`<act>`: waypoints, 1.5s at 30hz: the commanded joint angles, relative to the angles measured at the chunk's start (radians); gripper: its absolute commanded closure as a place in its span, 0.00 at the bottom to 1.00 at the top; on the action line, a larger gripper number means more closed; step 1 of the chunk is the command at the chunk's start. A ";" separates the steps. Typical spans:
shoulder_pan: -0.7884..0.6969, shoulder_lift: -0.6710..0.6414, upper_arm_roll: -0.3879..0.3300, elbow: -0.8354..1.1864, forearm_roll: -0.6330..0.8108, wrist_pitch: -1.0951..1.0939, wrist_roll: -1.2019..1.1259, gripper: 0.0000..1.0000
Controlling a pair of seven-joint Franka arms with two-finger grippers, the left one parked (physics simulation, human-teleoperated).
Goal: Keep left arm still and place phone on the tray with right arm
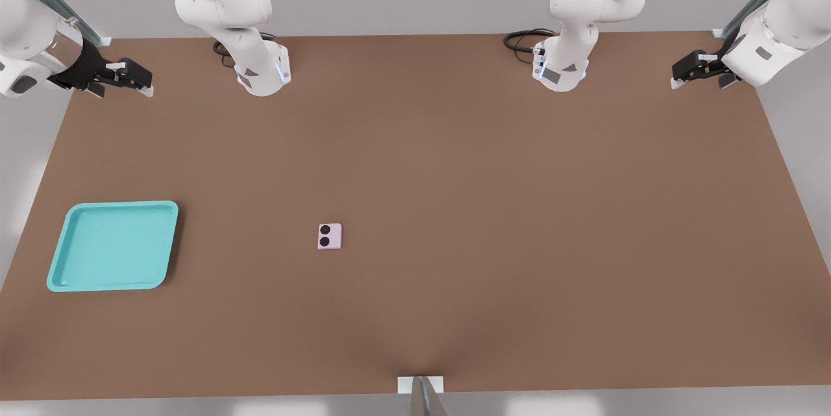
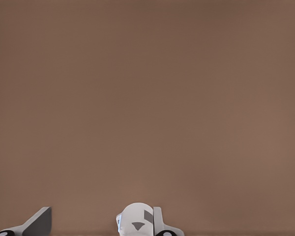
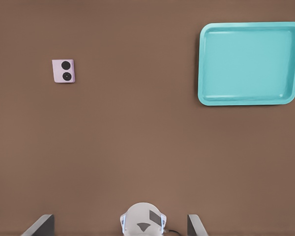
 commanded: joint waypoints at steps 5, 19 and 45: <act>0.007 0.062 -0.024 -0.137 -0.022 0.472 -0.063 0.00; 0.217 0.434 0.083 -0.125 -0.016 0.812 0.202 0.00; 0.311 0.754 0.106 -0.220 -0.015 1.217 0.377 0.00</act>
